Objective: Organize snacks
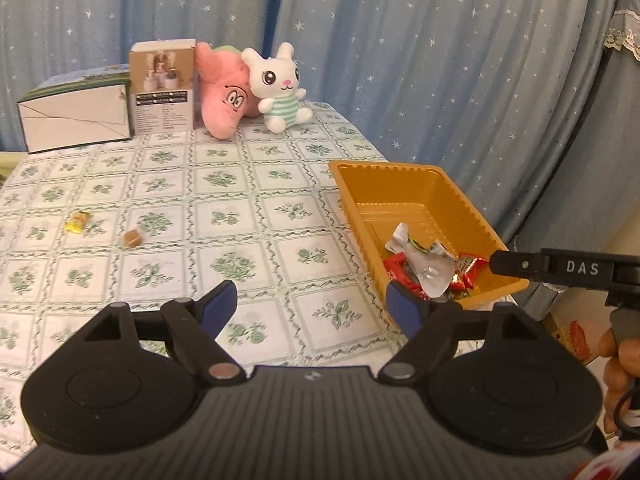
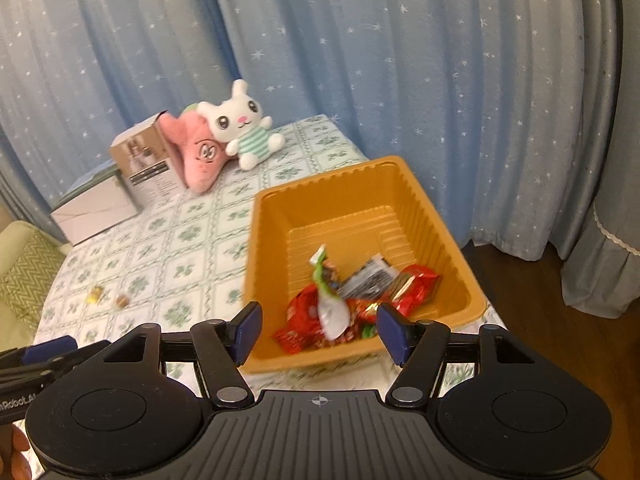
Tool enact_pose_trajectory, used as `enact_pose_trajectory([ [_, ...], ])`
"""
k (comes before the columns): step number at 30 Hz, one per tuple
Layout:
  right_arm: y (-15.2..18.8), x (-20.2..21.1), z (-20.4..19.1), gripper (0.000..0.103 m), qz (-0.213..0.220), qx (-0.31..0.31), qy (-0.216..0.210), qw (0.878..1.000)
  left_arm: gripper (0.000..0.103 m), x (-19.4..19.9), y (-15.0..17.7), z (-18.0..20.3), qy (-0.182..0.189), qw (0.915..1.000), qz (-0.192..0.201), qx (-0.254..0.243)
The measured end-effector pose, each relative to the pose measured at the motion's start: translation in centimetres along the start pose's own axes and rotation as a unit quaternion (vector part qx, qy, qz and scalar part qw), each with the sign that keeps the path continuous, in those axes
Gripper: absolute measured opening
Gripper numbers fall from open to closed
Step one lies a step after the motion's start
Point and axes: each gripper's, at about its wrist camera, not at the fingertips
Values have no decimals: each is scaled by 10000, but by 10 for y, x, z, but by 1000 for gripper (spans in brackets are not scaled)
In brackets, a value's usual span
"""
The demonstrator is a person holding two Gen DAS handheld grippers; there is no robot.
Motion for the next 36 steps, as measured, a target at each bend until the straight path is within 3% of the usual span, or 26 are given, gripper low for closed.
enact_pose_trajectory([
  [15, 32, 42, -66, 70, -128, 420, -350, 9984, 85, 70, 13, -35, -368, 9992, 125, 128],
  [36, 47, 27, -113, 71, -349, 739, -694, 9942, 86, 94, 20, -100, -1047, 9933, 196, 441],
])
Point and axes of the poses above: each gripper's, at about its wrist camera, not at the fingertips, and x roughly against the way its jaws point, z to its right, y to its underside, and after that the axes turned 8 degrees about z, right-handed
